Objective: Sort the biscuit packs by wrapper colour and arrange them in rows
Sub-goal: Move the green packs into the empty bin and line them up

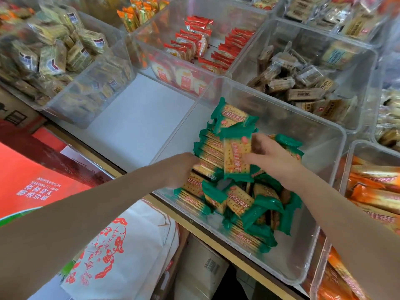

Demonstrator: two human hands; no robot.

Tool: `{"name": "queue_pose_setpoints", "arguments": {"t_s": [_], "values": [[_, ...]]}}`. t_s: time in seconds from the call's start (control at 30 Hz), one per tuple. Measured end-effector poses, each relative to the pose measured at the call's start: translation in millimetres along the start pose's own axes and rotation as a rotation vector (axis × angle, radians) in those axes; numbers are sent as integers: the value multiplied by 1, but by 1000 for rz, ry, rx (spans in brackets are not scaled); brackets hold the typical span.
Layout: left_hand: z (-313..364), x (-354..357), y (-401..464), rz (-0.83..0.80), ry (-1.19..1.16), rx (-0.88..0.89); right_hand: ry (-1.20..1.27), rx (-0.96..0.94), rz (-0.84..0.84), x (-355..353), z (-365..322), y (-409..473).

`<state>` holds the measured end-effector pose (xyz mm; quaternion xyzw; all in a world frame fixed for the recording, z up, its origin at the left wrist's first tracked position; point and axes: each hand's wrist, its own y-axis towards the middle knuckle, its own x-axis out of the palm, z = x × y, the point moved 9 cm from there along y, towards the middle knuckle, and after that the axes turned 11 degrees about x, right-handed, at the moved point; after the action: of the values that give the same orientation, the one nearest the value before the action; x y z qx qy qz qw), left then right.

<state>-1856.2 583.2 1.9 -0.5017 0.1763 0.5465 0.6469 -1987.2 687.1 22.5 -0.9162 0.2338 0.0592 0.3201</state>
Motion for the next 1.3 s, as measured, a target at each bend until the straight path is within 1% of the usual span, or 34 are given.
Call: {"name": "queue_pose_setpoints", "arguments": {"t_s": [0.03,0.07,0.1,0.13,0.2,0.23,0.27,0.33,0.4,0.43,0.5,0.53,0.6,0.67,0.73,0.87,0.93,1.03,1.1,1.2,1.27,1.3], "values": [[5,7,2,-57,148,31,115,17,0,-5,0,0],[9,11,5,-71,252,49,166,27,7,-8,0,-1],[13,12,7,-66,325,58,125,24,28,-10,0,-1],[14,12,10,-60,371,61,-9,6,56,-11,-1,-1],[11,21,13,-100,440,53,-380,-46,64,-3,-5,-7],[9,26,13,-126,466,53,-513,-67,44,3,-6,-9],[8,30,12,-155,478,53,-585,-73,16,9,-4,-11],[4,37,14,-196,495,47,-637,-53,-14,18,1,-12],[-5,34,21,-180,446,-20,-686,-36,-17,24,6,-11],[-9,35,23,-199,433,-54,-709,-37,-14,25,7,-10],[-11,38,25,-235,436,-68,-729,-46,-8,26,8,-9],[-10,38,25,-233,448,-57,-730,-50,-11,25,8,-10],[-4,34,24,-182,463,-35,-734,-57,-22,25,8,-11],[0,24,22,-97,436,-35,-739,-67,-38,27,7,-13],[0,18,20,-54,391,-38,-762,-97,-46,31,5,-17],[4,15,20,-92,346,-29,-910,-182,-36,45,2,-26],[6,9,21,-93,405,-2,-1006,-249,-16,53,0,-30],[6,2,23,-116,653,50,-1058,-299,7,57,3,-29],[10,1,22,-85,771,116,-1070,-315,6,59,4,-27],[24,1,23,-17,784,208,-1140,-347,-11,67,5,-27],[29,-2,27,26,755,221,-1190,-350,-25,74,7,-25],[28,-3,30,13,726,214,-1193,-339,-29,75,7,-24]]}}
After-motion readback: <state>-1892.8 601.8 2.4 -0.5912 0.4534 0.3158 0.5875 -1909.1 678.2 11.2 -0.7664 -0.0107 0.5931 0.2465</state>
